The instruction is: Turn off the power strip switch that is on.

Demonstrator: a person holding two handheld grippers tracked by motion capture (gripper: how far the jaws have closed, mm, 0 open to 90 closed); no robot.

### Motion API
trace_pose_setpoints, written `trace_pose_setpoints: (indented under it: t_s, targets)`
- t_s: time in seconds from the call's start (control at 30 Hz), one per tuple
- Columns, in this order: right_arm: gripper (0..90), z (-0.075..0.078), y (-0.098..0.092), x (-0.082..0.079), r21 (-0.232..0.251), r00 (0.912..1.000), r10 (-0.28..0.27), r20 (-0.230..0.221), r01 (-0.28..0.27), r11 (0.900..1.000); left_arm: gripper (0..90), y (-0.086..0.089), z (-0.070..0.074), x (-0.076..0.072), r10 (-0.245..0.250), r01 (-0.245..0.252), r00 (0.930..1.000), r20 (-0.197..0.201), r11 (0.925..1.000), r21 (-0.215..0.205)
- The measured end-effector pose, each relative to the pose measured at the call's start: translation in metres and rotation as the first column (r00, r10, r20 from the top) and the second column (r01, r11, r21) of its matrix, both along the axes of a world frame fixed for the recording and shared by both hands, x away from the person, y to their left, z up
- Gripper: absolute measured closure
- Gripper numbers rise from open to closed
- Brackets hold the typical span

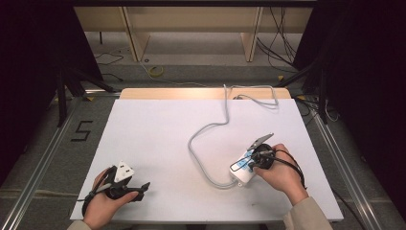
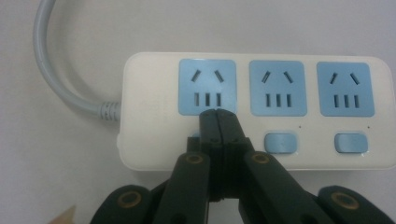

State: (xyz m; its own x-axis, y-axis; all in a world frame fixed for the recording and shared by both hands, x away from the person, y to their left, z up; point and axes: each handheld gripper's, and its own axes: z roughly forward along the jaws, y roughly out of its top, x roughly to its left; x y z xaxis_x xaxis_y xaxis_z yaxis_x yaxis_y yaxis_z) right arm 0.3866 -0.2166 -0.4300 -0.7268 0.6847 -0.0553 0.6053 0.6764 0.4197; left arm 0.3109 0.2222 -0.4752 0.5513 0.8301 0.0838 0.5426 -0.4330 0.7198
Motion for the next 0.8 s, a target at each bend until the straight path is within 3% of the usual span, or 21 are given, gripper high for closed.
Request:
trace_pose_setpoints:
  t_s: [0.8]
  targets:
    - [90.0, 0.0098, -0.0057, -0.0061, 0.040, 0.9998, 0.013, 0.016, -0.014, 0.999, 18.0, -0.0010, -0.0003, 0.0000, 0.000, 0.000, 1.0000, -0.003, 1.0000, 0.001]
